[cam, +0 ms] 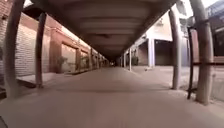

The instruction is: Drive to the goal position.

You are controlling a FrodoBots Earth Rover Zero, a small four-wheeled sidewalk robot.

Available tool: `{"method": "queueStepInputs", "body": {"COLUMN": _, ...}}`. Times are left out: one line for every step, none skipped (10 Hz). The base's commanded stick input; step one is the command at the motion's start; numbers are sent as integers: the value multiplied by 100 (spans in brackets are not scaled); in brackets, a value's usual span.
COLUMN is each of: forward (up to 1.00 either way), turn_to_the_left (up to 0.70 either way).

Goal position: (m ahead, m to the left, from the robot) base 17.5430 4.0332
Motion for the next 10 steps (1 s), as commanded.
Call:
{"method": "queueStepInputs", "body": {"forward": 70, "turn_to_the_left": 0}}
{"method": "queueStepInputs", "body": {"forward": 70, "turn_to_the_left": 0}}
{"method": "queueStepInputs", "body": {"forward": 70, "turn_to_the_left": 0}}
{"method": "queueStepInputs", "body": {"forward": 70, "turn_to_the_left": 0}}
{"method": "queueStepInputs", "body": {"forward": 70, "turn_to_the_left": 0}}
{"method": "queueStepInputs", "body": {"forward": 70, "turn_to_the_left": 0}}
{"method": "queueStepInputs", "body": {"forward": 70, "turn_to_the_left": 0}}
{"method": "queueStepInputs", "body": {"forward": 70, "turn_to_the_left": 0}}
{"method": "queueStepInputs", "body": {"forward": 70, "turn_to_the_left": 0}}
{"method": "queueStepInputs", "body": {"forward": 70, "turn_to_the_left": 0}}
